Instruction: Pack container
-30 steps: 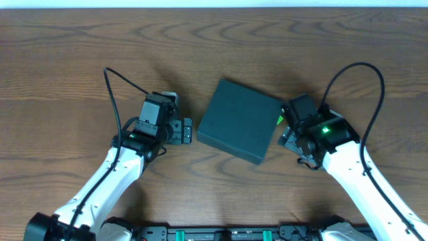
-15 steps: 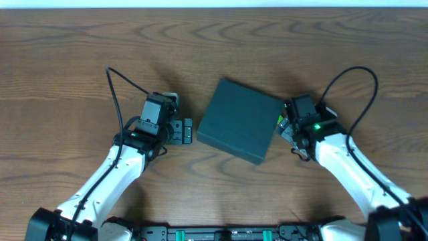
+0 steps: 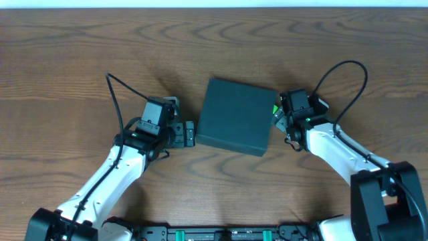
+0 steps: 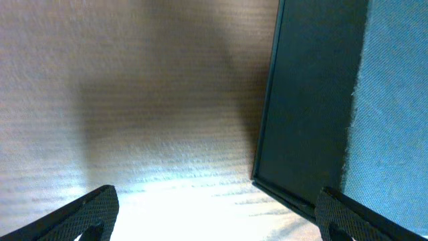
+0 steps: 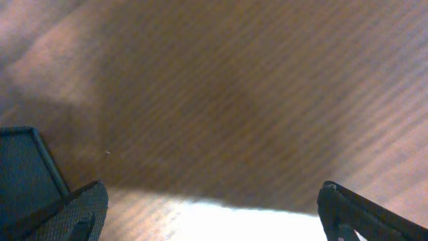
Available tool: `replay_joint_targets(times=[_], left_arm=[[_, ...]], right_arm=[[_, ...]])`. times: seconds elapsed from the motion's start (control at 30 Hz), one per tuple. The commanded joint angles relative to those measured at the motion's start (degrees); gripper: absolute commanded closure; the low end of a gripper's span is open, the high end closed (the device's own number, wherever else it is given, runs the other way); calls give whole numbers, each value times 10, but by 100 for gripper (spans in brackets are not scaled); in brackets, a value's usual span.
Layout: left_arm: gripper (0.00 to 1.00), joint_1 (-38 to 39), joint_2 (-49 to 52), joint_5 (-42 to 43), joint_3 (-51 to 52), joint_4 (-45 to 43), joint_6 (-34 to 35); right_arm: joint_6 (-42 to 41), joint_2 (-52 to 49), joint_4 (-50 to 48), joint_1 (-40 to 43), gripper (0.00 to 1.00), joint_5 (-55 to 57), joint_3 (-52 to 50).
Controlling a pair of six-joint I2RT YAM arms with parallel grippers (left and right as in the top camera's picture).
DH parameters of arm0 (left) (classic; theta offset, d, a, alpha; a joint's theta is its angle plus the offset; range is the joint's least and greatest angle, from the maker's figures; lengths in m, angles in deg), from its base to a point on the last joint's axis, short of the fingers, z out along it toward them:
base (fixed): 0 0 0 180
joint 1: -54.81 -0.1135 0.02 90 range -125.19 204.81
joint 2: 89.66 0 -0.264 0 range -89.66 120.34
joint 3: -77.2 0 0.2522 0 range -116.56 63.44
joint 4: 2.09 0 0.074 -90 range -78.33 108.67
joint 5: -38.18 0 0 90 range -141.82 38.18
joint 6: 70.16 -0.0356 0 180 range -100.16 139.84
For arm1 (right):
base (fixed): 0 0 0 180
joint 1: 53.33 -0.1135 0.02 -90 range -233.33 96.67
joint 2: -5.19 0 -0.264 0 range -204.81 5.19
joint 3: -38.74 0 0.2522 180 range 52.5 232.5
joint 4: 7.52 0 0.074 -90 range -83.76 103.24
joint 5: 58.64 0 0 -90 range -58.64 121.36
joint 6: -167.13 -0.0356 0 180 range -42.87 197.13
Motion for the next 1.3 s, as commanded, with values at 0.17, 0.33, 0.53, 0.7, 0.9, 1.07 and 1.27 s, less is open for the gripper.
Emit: replay_joint_targets(times=[0.17, 0.33, 0.53, 0.7, 0.9, 1.07, 1.27], left_arm=[[5, 35, -7, 28, -11, 26, 66], [5, 35, -26, 15, -11, 47, 75], [5, 35, -48, -8, -11, 77, 75], [5, 35, -52, -16, -11, 82, 75], [5, 34, -52, -27, -11, 83, 75], [5, 34, -52, -27, -11, 89, 75], [5, 34, -52, -31, -11, 92, 75]], right_arm=[[15, -2, -48, -7, 1, -109, -2], [15, -2, -63, -17, 1, -136, -2], [19, -2, -82, -37, 1, -152, -2], [19, -2, -90, -54, 1, -152, -2], [19, -2, -90, -64, 1, -152, -2], [19, -2, -90, -63, 1, -152, -2], [32, -2, -83, -63, 1, -124, -2]])
